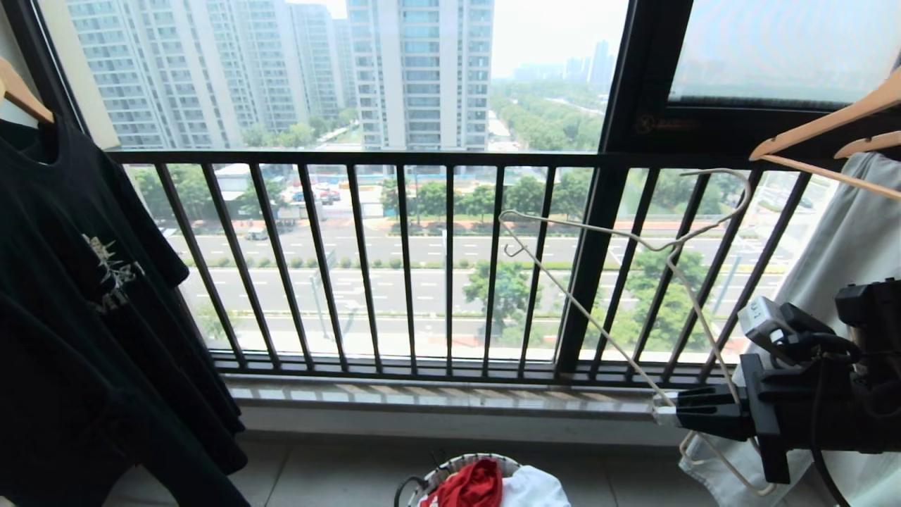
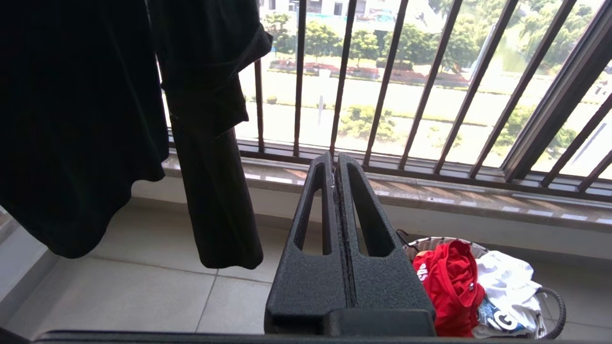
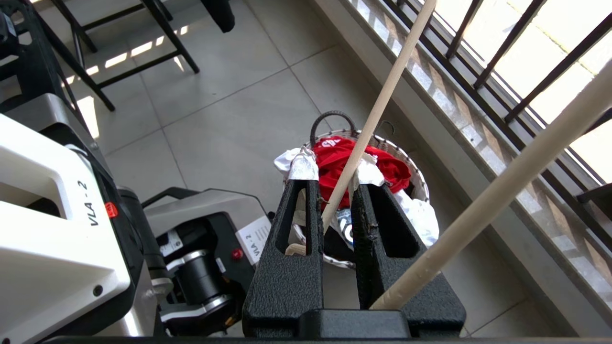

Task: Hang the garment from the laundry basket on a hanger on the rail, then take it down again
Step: Pick up the clothes rack on the clothesline, then pick up clothes from the basket

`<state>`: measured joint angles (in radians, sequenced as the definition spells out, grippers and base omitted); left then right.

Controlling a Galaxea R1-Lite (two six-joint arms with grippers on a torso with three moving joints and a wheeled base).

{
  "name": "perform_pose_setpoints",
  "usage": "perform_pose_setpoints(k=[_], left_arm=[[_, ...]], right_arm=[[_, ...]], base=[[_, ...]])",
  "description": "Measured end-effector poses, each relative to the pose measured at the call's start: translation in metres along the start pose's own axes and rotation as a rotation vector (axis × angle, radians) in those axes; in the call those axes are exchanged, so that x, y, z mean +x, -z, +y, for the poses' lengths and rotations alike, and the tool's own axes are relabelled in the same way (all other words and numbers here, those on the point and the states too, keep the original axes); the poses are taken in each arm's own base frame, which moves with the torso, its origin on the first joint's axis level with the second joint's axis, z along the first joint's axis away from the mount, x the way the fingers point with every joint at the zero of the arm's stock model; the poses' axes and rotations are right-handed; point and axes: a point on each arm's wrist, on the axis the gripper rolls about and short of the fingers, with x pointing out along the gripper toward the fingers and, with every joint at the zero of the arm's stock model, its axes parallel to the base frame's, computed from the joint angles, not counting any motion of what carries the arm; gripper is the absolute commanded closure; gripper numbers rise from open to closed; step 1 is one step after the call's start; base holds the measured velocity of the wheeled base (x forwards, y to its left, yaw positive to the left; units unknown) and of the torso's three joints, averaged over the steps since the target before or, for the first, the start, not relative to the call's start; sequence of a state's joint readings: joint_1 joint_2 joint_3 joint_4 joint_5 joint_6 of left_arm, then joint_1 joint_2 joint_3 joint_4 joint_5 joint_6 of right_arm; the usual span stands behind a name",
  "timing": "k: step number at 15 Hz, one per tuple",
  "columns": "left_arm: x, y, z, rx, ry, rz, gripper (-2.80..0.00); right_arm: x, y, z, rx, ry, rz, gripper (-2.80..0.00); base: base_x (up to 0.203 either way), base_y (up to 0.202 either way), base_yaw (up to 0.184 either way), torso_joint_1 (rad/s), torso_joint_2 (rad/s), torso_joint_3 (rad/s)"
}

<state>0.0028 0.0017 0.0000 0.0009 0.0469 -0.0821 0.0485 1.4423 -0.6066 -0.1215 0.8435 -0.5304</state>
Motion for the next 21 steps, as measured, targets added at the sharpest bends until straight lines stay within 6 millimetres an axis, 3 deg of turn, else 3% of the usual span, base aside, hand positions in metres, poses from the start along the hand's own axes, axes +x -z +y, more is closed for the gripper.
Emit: perform_pose_setpoints(k=[21], left_arm=[[0.0, 0.0, 0.0, 0.0, 0.0, 0.0, 0.0]], right_arm=[[-0.0013, 0.0012, 0.0013, 0.0, 0.003, 0.0, 0.0]], base=[[0.0, 0.0, 0.0, -0.197, 0.51, 0.305]])
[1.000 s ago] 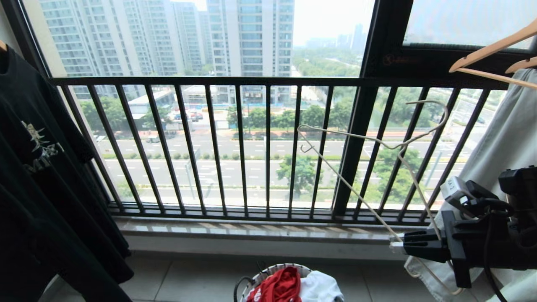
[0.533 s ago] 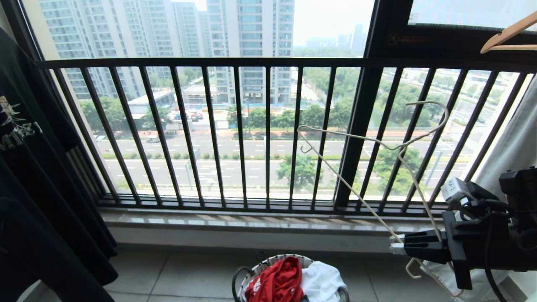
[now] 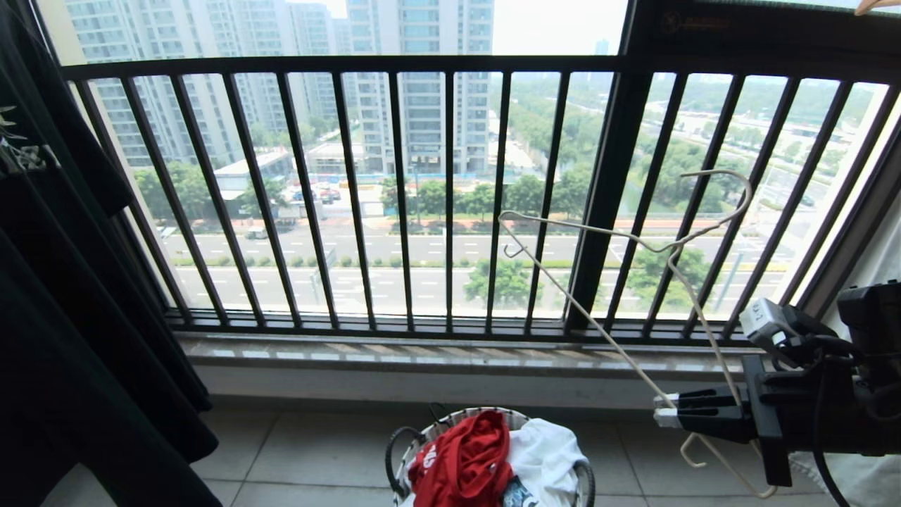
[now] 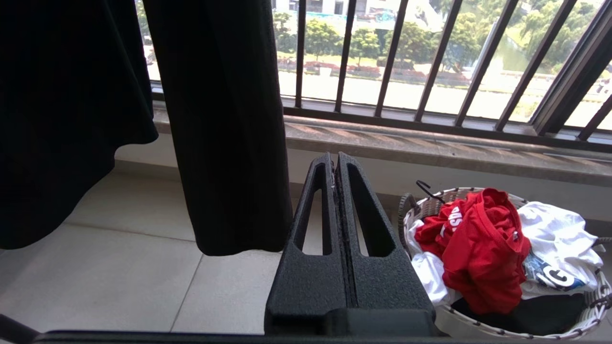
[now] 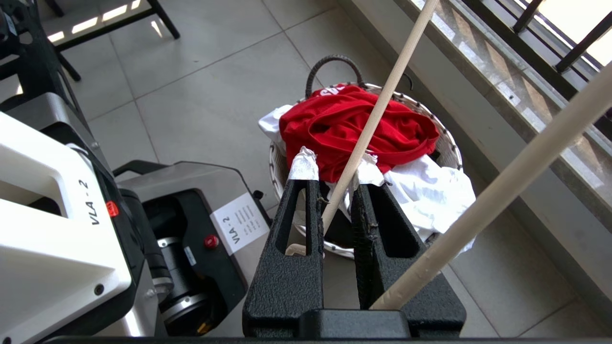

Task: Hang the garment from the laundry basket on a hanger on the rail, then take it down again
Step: Pick up clothes from the basket

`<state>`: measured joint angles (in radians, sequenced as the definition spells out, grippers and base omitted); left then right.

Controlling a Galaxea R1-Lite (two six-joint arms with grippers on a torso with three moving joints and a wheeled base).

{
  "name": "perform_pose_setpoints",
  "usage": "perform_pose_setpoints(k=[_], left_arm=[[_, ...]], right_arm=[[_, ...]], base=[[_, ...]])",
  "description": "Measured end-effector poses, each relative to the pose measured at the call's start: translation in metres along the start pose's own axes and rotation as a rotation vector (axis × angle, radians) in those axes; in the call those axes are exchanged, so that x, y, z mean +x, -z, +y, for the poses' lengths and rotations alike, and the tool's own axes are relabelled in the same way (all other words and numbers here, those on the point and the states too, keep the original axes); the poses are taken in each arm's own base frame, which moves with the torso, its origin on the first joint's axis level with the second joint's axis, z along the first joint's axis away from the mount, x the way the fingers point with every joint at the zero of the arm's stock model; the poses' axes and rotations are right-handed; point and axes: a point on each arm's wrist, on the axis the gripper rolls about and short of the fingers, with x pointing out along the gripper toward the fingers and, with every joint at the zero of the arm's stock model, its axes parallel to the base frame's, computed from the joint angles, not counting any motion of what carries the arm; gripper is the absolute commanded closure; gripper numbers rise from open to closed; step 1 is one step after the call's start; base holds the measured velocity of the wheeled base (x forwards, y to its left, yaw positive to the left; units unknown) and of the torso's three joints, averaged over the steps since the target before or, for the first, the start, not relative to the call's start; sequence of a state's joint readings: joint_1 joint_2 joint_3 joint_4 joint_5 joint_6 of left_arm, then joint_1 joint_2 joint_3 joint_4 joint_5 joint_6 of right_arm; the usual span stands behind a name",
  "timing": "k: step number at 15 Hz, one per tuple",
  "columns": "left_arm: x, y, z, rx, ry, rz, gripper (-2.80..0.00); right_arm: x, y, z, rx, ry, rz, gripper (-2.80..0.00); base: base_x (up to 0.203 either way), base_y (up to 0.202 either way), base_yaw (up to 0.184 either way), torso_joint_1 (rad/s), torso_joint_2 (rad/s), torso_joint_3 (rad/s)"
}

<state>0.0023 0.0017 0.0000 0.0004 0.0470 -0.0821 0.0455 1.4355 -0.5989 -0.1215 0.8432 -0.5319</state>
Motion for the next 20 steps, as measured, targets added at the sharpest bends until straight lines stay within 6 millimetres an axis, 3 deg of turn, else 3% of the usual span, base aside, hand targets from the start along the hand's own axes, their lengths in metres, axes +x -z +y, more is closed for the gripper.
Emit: perform_pose_setpoints(k=[6, 20], left_arm=[[0.0, 0.0, 0.0, 0.0, 0.0, 0.001, 0.0], [0.0, 0.0, 0.0, 0.0, 0.001, 0.0, 0.0]], right_arm=[[0.0, 0.0, 0.0, 0.002, 0.0, 0.0, 0.0], [-0.011, 0.007, 0.001, 0.038, 0.042, -0.004, 0.0]], base=[[0.0, 0.0, 0.0, -0.094, 0.37, 0.278], [0.0, 0.0, 0.0, -0.002, 0.01, 0.009]])
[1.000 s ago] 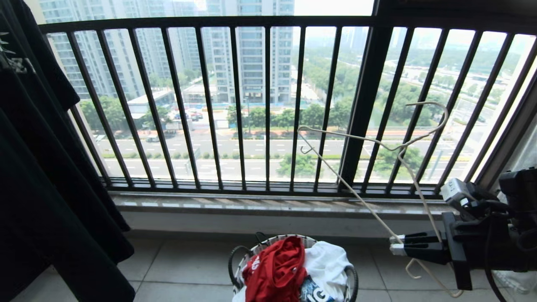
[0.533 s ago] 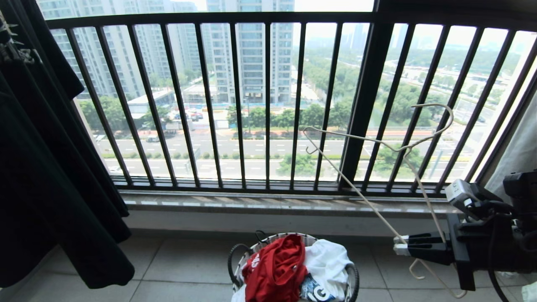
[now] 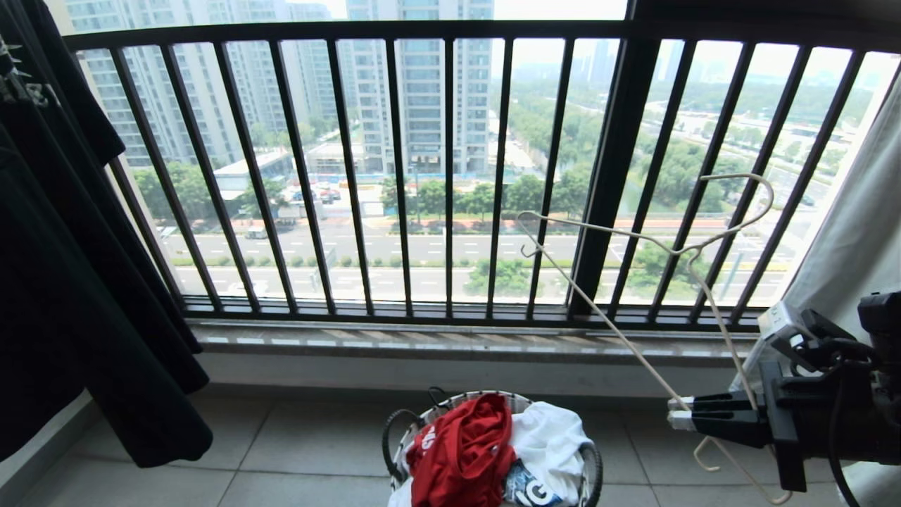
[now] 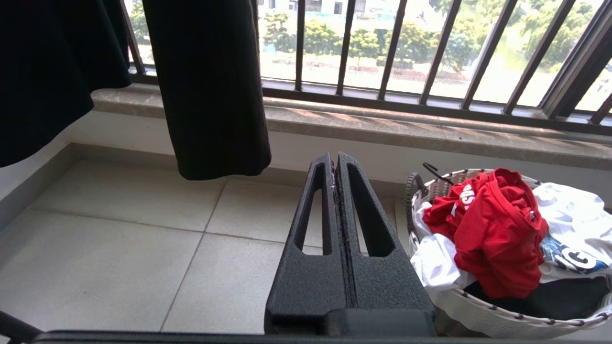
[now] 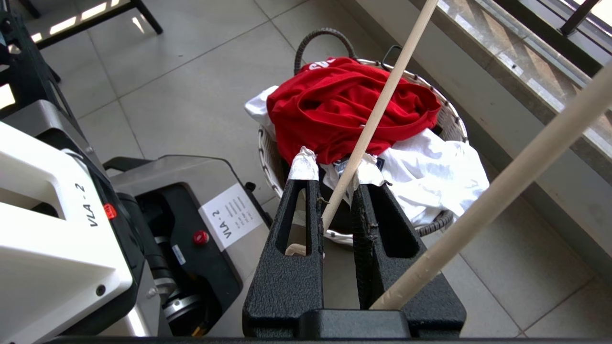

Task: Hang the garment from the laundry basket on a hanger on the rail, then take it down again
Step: Pick up clothes from the basket

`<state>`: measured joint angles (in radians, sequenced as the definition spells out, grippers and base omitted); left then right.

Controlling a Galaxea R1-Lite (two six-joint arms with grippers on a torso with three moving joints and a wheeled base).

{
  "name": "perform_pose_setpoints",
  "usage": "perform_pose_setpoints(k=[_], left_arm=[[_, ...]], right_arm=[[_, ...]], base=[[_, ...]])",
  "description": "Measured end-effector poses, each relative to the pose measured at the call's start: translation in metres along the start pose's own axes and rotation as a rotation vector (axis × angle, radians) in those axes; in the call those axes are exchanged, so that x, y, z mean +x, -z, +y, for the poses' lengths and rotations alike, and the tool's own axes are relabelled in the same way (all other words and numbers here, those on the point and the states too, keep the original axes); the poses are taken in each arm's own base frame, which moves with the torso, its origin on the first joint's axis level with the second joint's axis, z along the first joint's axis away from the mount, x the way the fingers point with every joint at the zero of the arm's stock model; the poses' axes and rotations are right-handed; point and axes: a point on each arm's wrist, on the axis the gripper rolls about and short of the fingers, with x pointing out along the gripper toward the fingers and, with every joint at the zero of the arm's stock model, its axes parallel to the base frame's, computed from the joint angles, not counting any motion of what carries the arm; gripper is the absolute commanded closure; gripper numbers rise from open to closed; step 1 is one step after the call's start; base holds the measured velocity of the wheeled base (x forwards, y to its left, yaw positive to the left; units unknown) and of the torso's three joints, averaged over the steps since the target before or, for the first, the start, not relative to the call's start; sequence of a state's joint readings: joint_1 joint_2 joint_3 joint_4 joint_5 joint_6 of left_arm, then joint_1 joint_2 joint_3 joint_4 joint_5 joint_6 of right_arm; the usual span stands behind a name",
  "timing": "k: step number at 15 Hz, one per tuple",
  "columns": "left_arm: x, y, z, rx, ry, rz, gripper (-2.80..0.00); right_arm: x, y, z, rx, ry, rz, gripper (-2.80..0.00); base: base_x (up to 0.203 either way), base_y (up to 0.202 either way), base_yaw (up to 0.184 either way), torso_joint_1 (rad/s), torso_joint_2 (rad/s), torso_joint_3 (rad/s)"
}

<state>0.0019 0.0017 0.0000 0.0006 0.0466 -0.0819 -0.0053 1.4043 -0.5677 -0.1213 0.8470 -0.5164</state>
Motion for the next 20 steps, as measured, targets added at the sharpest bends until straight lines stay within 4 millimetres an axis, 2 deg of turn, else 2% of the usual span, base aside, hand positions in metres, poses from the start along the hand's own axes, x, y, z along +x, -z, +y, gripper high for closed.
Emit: perform_pose_setpoints(k=[20], left_arm=[[0.0, 0.0, 0.0, 0.0, 0.0, 0.001, 0.0]], right_arm=[[-0.009, -0.014, 0.003, -0.01, 0.04, -0.036, 0.0]], base=[[0.0, 0.0, 0.0, 0.0, 0.0, 0.0]])
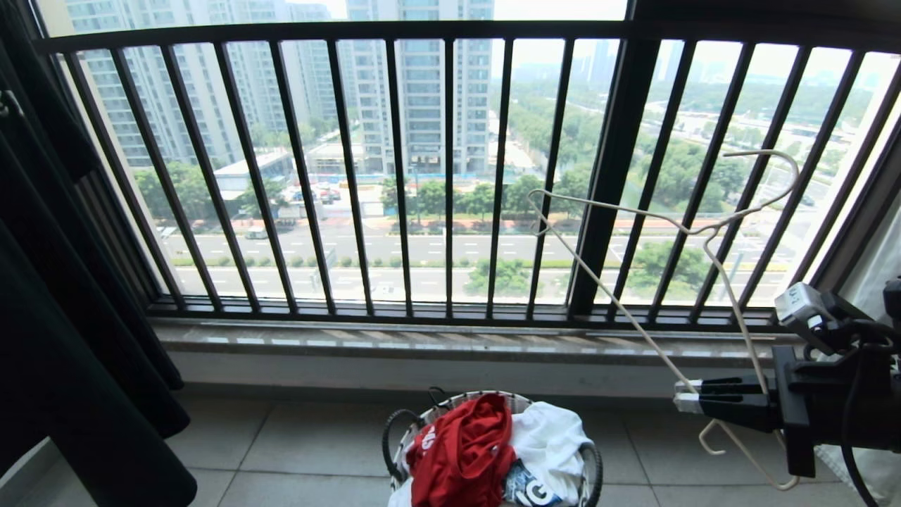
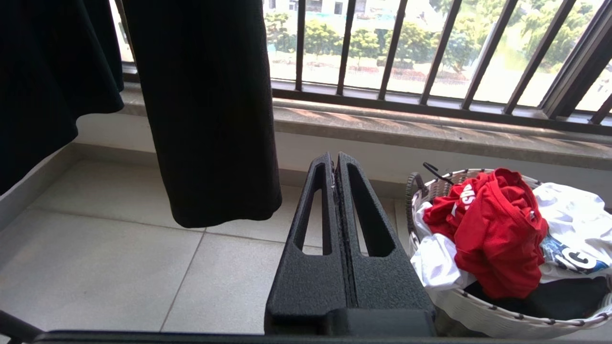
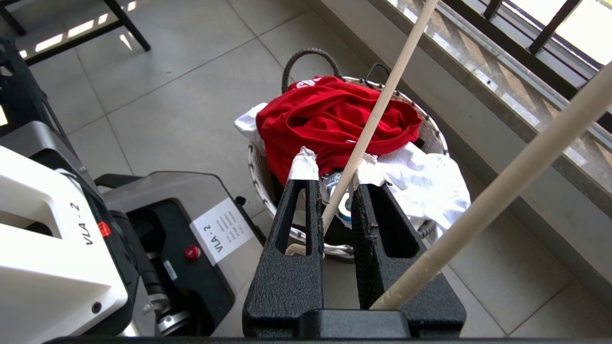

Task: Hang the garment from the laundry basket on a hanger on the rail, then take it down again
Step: Pick up clothes from the basket

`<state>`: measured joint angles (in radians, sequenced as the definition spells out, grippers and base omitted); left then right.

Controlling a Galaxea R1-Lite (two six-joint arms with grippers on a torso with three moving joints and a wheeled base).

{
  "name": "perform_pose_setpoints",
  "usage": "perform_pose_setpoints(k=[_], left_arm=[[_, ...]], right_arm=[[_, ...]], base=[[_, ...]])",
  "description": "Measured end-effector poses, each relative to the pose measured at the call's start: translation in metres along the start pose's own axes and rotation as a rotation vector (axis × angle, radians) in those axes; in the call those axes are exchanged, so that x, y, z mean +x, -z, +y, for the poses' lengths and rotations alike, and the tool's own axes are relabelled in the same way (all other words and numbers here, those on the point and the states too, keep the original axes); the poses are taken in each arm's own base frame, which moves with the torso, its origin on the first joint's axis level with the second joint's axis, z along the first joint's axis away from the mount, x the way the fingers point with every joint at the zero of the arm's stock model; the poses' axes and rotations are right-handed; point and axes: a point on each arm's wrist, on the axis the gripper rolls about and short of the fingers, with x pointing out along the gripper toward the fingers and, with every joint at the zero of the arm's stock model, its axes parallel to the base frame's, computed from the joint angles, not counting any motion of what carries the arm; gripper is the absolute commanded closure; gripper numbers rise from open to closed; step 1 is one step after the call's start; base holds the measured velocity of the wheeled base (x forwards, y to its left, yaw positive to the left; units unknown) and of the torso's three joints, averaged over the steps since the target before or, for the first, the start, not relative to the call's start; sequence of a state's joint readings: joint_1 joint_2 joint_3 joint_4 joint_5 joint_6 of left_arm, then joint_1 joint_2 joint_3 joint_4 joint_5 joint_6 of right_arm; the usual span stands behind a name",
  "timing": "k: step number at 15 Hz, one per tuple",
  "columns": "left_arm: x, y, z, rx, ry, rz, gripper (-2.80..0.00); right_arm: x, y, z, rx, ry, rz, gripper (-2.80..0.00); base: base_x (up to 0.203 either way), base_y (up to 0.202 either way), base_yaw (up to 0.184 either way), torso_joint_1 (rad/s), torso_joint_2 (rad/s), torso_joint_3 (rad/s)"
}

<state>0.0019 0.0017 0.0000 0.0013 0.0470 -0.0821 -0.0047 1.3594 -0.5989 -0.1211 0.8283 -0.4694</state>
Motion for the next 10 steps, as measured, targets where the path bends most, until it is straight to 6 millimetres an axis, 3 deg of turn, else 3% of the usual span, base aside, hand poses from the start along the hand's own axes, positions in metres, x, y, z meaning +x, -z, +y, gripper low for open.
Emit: perform_pose_setpoints(k=[10], left_arm=[[0.0, -0.0001, 0.0, 0.001, 0.0, -0.001, 0.0]], right_arm=[[-0.0011, -0.0012, -0.0057, -0.017, 0.029, -0.023, 0.0]], base=[[0.0, 0.0, 0.0, 0.0, 0.0, 0.0]])
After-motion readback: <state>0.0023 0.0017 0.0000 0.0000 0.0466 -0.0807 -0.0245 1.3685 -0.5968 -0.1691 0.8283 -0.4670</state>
